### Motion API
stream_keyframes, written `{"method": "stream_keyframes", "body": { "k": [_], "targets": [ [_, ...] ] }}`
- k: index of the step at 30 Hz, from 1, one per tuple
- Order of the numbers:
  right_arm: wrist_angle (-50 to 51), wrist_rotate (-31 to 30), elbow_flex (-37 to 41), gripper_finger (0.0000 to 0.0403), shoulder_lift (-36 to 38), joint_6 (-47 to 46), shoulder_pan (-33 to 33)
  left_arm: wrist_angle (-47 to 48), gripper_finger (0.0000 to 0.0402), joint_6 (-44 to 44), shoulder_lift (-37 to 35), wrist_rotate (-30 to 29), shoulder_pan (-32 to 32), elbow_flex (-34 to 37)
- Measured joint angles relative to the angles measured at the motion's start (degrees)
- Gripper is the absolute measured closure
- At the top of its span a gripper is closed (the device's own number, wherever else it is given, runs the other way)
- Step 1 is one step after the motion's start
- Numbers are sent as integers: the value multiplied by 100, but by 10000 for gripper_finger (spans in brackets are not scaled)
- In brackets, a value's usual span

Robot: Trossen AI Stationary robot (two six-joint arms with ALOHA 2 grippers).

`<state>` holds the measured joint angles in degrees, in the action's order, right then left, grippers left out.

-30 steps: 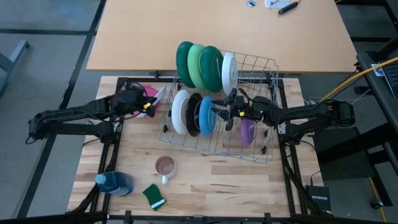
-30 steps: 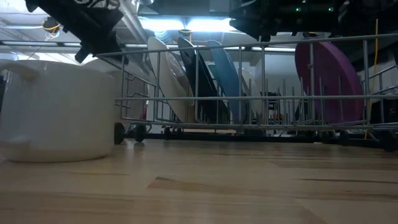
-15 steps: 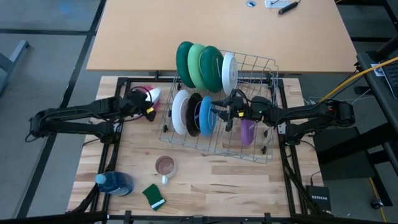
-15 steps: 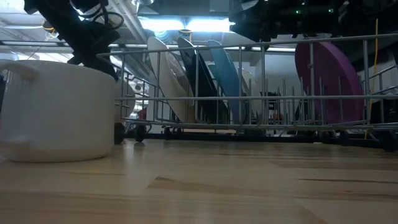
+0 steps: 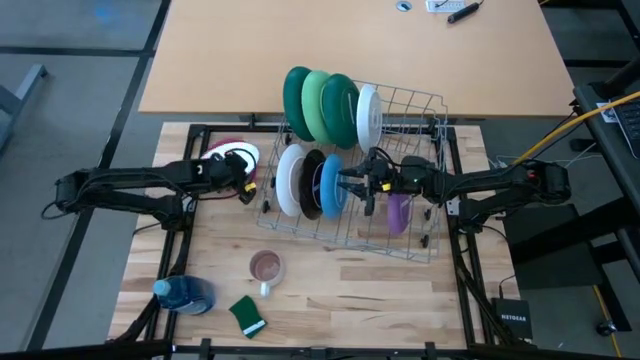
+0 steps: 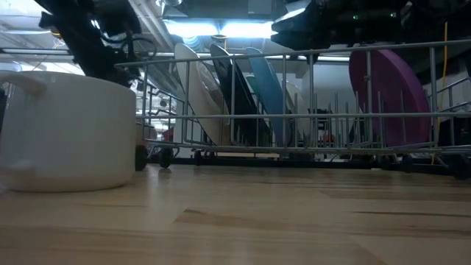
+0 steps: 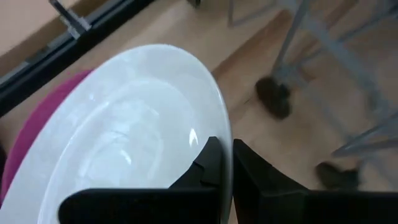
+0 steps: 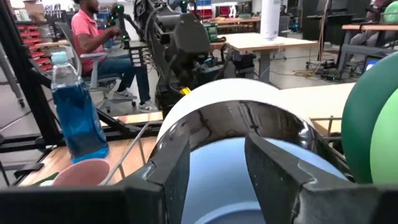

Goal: Sort dishes
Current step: Put the white plate into the dishwasher rack

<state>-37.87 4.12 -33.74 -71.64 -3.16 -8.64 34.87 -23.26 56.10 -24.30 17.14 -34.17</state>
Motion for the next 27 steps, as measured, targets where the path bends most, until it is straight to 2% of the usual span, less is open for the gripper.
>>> {"method": "stream_keyframes", "body": {
  "k": [14, 27],
  "targets": [
    [447, 0, 2, 243, 0, 3, 0, 59, 393, 423, 1337, -113, 7, 11],
    [512, 0, 2, 243, 0, 7, 0, 375, 340, 540, 1601, 18, 7, 15]
  ]
}}
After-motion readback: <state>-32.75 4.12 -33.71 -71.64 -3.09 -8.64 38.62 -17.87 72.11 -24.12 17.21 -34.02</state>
